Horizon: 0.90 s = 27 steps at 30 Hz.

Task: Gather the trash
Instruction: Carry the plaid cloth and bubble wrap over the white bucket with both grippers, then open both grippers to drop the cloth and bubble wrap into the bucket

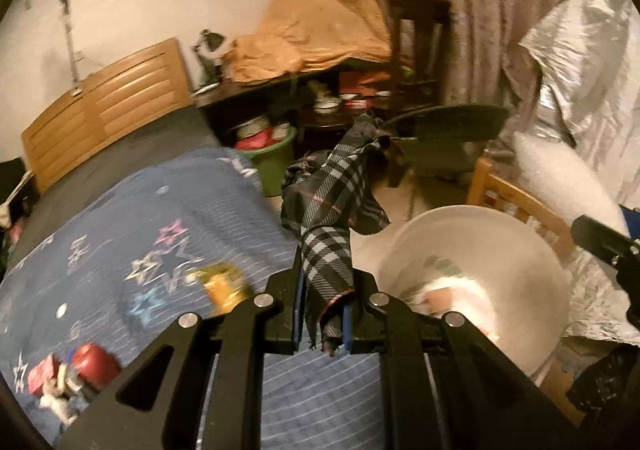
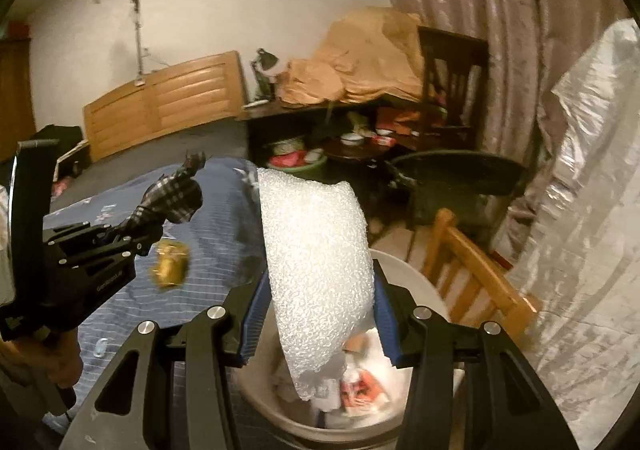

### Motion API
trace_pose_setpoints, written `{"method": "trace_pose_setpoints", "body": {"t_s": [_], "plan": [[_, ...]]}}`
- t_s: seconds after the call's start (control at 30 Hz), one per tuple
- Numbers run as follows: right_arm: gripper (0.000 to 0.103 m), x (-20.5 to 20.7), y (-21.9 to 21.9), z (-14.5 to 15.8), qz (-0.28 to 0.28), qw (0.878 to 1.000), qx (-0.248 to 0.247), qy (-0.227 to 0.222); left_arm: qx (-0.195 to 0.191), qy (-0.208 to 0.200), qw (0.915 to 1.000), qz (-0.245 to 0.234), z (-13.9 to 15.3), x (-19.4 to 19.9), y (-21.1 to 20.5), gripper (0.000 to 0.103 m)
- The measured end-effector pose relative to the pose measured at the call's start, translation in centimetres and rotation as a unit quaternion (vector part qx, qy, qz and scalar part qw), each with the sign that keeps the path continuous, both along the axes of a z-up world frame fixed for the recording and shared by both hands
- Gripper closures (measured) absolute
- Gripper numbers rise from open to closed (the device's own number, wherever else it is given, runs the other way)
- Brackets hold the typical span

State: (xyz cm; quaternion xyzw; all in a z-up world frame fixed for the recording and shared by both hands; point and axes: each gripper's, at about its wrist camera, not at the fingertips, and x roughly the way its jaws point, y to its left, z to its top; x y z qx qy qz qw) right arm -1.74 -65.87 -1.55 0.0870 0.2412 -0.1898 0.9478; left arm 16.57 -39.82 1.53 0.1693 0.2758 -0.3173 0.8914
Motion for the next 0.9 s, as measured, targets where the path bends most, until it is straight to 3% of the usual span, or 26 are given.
{"method": "trace_pose_setpoints", "body": {"t_s": [0.33,0.83,0.87,0.9], "plan": [[0.054,-0.5,-5.2,-2.7,-0.049,0.998,0.027,0.018,0.025,0.054,0.9947,-0.085,-3.0,0.0,-5.9,0.090],[0.053,0.3,-6.3,-4.4,-0.046,0.997,0.046,0.031,0.054,0.062,0.9912,-0.104,-4.7,-0.7,-8.2,0.087],[0.048,0.6,-6.3,-4.5,-0.041,0.998,0.046,0.033,0.056,0.064,0.9909,-0.104,-4.9,-0.7,-8.4,0.087],[0.036,1.0,-6.3,-4.7,-0.039,0.998,0.043,0.040,0.060,0.066,0.9907,-0.103,-5.1,-0.7,-8.5,0.080]]}}
